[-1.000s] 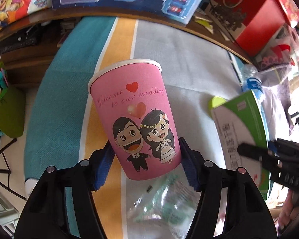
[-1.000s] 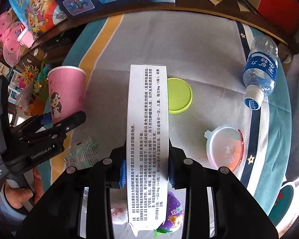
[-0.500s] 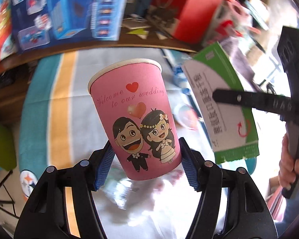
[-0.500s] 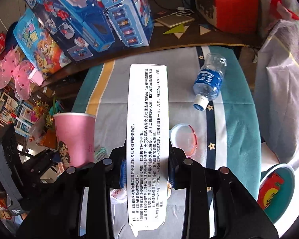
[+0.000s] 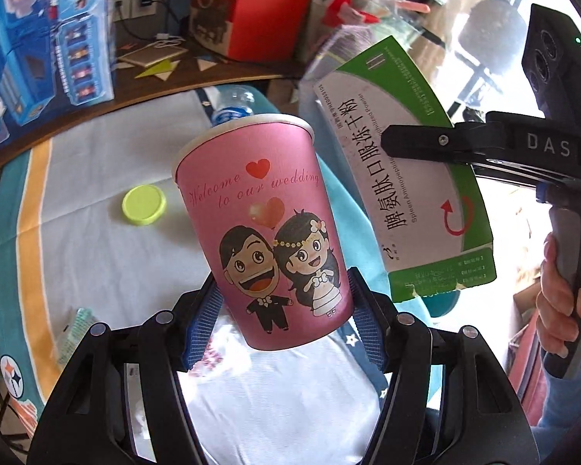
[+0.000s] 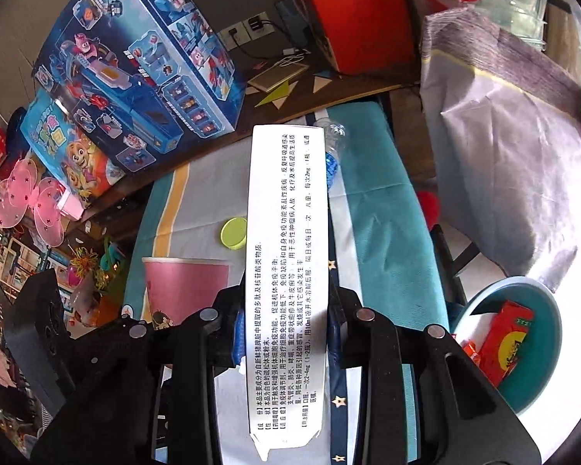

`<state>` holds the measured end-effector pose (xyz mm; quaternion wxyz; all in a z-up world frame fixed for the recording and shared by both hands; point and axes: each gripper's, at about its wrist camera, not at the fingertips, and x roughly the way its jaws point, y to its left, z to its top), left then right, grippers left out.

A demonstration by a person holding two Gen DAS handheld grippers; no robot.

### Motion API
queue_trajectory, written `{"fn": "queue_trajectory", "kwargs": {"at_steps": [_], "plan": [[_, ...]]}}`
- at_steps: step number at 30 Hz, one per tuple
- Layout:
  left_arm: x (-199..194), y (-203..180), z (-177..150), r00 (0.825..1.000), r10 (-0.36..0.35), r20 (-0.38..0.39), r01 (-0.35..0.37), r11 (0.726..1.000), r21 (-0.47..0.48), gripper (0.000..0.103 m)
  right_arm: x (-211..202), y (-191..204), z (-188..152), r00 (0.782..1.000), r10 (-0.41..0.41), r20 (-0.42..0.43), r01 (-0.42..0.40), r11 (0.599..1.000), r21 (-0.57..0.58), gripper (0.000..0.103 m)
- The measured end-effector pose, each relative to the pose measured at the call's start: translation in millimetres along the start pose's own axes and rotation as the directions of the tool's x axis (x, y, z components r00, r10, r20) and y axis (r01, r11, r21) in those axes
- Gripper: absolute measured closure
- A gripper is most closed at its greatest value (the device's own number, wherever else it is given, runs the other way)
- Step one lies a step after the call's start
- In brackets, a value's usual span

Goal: Collect trash
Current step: 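Lift and carry the cup and medicine box with both tools over the teal bin, then open the left tool to drop the cup while the right drops the box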

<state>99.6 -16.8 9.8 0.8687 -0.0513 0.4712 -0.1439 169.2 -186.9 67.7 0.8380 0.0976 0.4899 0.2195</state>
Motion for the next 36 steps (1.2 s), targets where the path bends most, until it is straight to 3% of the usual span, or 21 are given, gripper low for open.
{"fn": "queue_trajectory", "kwargs": {"at_steps": [8,17,23,29,36], "plan": [[34.5,-54.5,-0.4,0.994,-0.034,-0.104,0.048,0.990,0.133,0.039,-32.5,-102.3,-48.1,0.993,-0.114,0.007,0.112,0.986,0.126,0.073],[95.6,-139.2,0.2,0.967,-0.107,-0.231,0.165,0.954,0.251,0.041,-77.7,-209.8,-94.3,0.975,-0.221,0.021,0.203,0.926,0.319,0.073],[136.2,-188.0,-4.7,0.935,-0.155,-0.320,0.251,0.925,0.287,0.049,-63.4,-247.8,-109.5,0.975,-0.222,-0.028,0.217,0.903,0.372,0.073],[164.6,-202.3,-10.3,0.918,-0.132,-0.373,0.251,0.923,0.292,0.049,-35.4,-274.5,-123.4,0.977,-0.192,-0.095,0.214,0.883,0.418,0.073],[169.5,-197.0,-5.4,0.919,-0.126,-0.373,0.239,0.931,0.275,0.047,-36.5,-279.4,-119.2,0.976,-0.198,-0.091,0.218,0.885,0.412,0.073]]}}
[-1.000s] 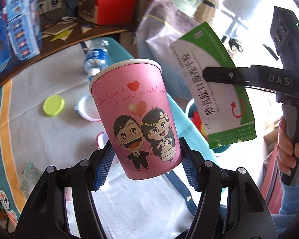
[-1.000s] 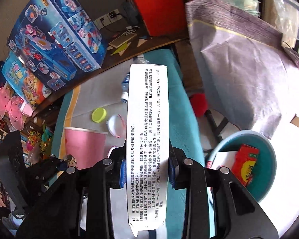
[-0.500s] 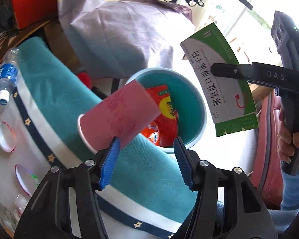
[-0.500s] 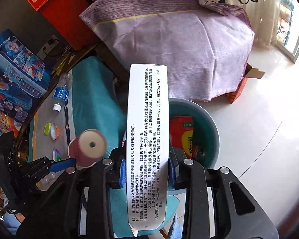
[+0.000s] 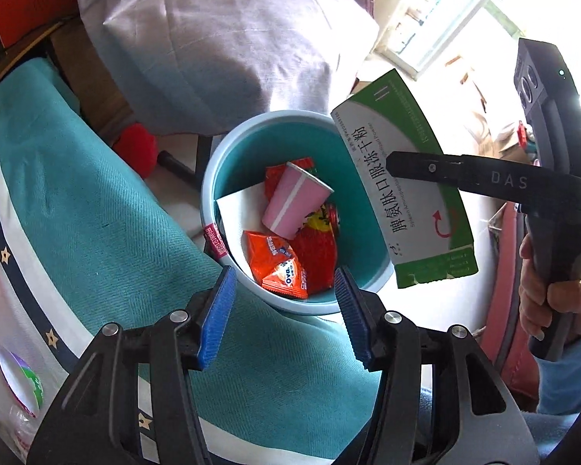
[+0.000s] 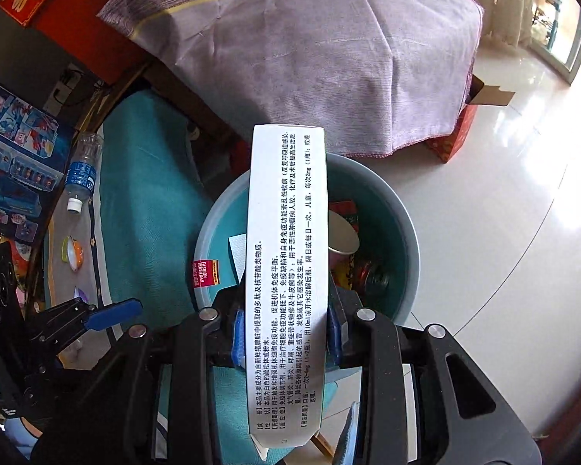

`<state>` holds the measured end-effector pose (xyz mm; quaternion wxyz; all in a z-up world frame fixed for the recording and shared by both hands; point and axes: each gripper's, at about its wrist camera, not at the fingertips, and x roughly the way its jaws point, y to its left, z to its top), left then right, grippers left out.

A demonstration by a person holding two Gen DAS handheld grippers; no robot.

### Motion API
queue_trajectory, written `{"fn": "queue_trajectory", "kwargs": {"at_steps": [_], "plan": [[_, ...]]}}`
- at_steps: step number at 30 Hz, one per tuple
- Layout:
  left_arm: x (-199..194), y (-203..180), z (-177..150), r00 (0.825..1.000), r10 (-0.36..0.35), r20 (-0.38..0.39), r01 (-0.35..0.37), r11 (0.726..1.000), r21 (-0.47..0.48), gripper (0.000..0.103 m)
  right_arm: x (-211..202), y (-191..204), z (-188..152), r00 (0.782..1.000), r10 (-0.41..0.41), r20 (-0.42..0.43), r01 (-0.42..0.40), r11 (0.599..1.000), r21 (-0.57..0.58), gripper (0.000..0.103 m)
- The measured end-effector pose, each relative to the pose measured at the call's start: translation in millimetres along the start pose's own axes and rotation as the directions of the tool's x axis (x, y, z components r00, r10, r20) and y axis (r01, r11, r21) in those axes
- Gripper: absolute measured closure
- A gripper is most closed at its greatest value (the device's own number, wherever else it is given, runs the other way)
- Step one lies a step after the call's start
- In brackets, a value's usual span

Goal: Collect trash
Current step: 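Open the left tool to drop the cup while the right drops the box, then move both tools back to the plastic egg shells on the table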

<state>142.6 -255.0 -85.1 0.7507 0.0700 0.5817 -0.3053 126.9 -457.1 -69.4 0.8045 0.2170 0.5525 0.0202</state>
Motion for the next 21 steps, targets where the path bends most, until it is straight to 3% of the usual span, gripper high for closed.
{"fn": "queue_trajectory", "kwargs": {"at_steps": [5,8,10,15,21], "plan": [[0.0,0.2,2.9,1.000,0.000,0.016,0.000,1.000,-0.006,0.034,1.1,6.1,4.4,1.000,0.022,-0.002,-0.022,1.000,0.004,0.069],[-1.7,-1.5,5.8,0.999,0.015,0.028,-0.015,1.000,-0.005,0.015,-2.3,14.7,4.4,1.000,0.022,0.007,-0.022,1.000,-0.019,0.052],[-6.0,-0.3,4.6,0.999,0.018,0.046,-0.018,1.000,-0.006,0.012,-3.8,17.9,5.0,1.000,0.024,0.007,-0.024,0.999,-0.026,0.048],[-9.4,4.7,-0.1,0.999,0.022,0.049,-0.021,1.000,-0.016,0.009,-5.5,20.7,4.8,1.000,0.004,0.015,-0.004,1.000,-0.028,0.027],[-9.5,9.4,-6.1,0.999,0.018,0.047,-0.017,0.999,-0.028,0.009,3.0,19.3,-1.6,1.000,-0.011,-0.025,0.011,1.000,-0.006,0.026]]}}
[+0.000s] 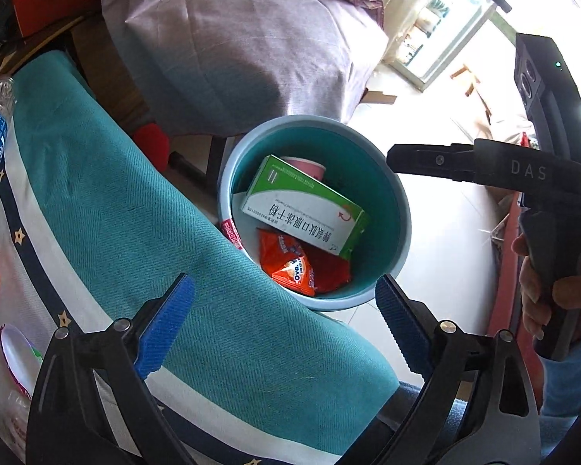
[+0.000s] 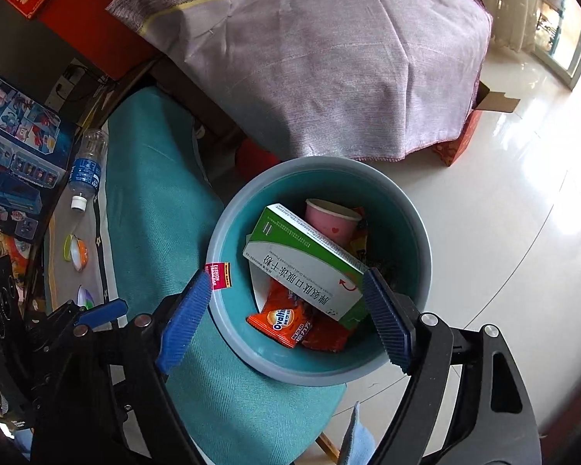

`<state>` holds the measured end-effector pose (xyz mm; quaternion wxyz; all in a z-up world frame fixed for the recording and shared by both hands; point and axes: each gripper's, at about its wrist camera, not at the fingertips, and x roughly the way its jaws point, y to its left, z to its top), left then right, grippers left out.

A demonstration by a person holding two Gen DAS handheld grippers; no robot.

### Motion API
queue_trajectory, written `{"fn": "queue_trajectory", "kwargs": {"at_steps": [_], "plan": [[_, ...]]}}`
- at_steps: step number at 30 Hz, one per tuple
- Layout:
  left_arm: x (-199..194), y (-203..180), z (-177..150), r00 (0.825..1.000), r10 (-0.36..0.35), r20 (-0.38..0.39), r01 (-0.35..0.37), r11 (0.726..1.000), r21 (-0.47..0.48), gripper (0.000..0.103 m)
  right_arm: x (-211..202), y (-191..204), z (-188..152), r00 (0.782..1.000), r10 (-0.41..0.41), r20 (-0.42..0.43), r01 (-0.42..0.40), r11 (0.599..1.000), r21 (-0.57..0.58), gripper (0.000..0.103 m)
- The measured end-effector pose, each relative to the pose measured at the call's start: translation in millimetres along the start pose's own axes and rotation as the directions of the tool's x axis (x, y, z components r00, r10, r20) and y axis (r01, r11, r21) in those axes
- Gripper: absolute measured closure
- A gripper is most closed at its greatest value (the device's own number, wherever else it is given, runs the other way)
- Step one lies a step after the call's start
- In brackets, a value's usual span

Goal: Collect trash
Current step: 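Move both tools back to the plastic egg shells on the table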

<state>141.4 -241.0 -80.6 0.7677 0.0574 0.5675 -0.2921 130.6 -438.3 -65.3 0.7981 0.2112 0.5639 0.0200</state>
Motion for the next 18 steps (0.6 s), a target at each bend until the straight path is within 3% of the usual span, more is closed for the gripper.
{"fn": "queue_trajectory", "kwargs": {"at_steps": [2,10,18], "plan": [[-2.0,1.2,-2.0,1.000,-0.001,0.004,0.001,1.000,-0.004,0.009,2.0,3.3,-2.3,1.000,-0.010,-0.020,0.010,1.000,-0.006,0.021],[-15.8,15.7,-18.9,1.000,0.003,0.019,-0.002,0.999,-0.044,0.008,0.9,29.9,-11.0,0.999,-0.039,-0.037,0.036,0.997,-0.069,0.019],[-44.0,55.6,-50.1,0.997,0.054,0.048,-0.048,0.992,-0.117,0.007,16.2,79.8,-26.7,0.996,-0.008,-0.084,-0.004,0.989,-0.145,0.019]]}}
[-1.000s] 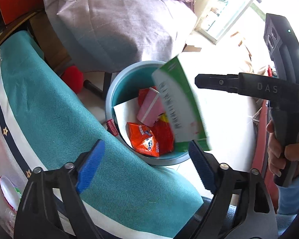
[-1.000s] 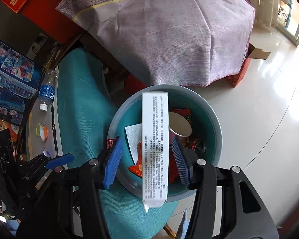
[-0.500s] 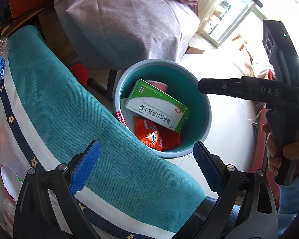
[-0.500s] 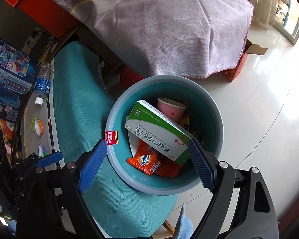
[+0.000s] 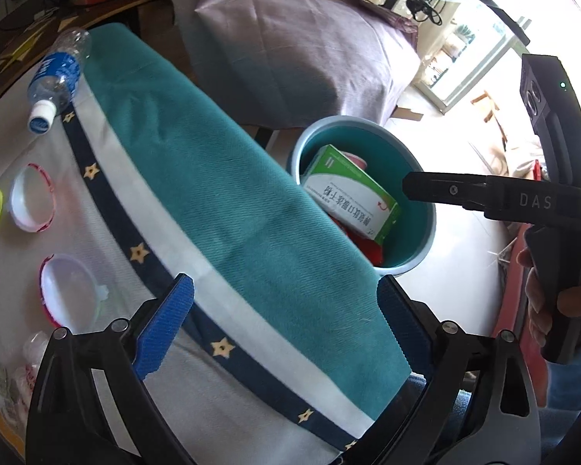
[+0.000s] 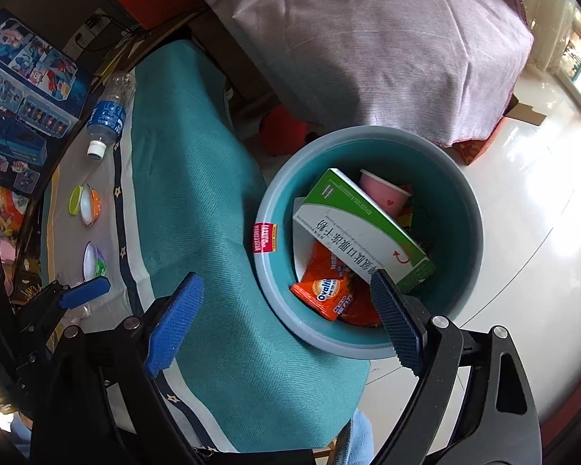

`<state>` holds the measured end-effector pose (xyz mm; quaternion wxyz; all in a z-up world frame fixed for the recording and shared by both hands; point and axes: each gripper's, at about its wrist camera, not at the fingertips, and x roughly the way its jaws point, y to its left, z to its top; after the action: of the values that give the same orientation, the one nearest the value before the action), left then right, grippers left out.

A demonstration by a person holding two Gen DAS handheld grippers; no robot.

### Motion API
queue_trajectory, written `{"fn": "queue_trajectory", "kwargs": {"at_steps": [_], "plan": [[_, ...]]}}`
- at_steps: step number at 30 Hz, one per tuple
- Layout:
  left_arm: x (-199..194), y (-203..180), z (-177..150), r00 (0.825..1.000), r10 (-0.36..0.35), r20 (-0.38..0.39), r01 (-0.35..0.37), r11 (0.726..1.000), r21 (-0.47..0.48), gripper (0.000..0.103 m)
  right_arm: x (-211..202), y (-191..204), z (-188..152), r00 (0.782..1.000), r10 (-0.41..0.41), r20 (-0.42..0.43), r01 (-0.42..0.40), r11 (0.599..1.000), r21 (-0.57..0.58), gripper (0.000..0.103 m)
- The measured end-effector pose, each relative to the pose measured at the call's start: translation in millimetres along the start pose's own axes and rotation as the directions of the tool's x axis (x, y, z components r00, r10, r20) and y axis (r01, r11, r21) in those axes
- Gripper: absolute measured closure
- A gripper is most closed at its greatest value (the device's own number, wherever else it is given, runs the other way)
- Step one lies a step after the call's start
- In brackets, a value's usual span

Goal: Collect trash
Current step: 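Move both tools back to the plastic egg shells on the table, then grasp a white egg shell half with the right tool while the left grasps another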

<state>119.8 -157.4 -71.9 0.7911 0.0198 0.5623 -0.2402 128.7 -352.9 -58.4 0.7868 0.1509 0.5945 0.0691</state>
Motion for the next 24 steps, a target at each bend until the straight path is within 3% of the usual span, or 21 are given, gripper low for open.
{"fn": "queue_trajectory", "kwargs": {"at_steps": [9,17,19,21,24], "plan": [[-41.4,75.5,-37.2,0.994,0.098,0.041,-0.093,0.989,-0.113,0.007,27.8,79.3,0.9,0.998,0.020,-0.059,-0.027,0.991,-0.132,0.019],[-69.5,142.5,-66.7,0.989,0.124,0.076,-0.101,0.963,-0.251,0.007,57.3,160.2,15.3,0.993,0.024,-0.116,-0.052,0.968,-0.244,0.019],[-74.1,154.2,-73.3,0.989,0.124,0.085,-0.096,0.957,-0.275,0.007,65.5,178.5,18.8,0.992,0.023,-0.122,-0.055,0.962,-0.269,0.024],[-77.3,165.1,-77.7,0.988,0.125,0.092,-0.093,0.952,-0.292,0.007,74.6,193.7,22.3,0.990,0.027,-0.136,-0.064,0.958,-0.281,0.039],[-79.1,180.7,-82.8,0.987,0.129,0.098,-0.092,0.945,-0.314,0.007,89.2,213.3,22.5,0.985,0.016,-0.171,-0.069,0.950,-0.305,0.050]]}}
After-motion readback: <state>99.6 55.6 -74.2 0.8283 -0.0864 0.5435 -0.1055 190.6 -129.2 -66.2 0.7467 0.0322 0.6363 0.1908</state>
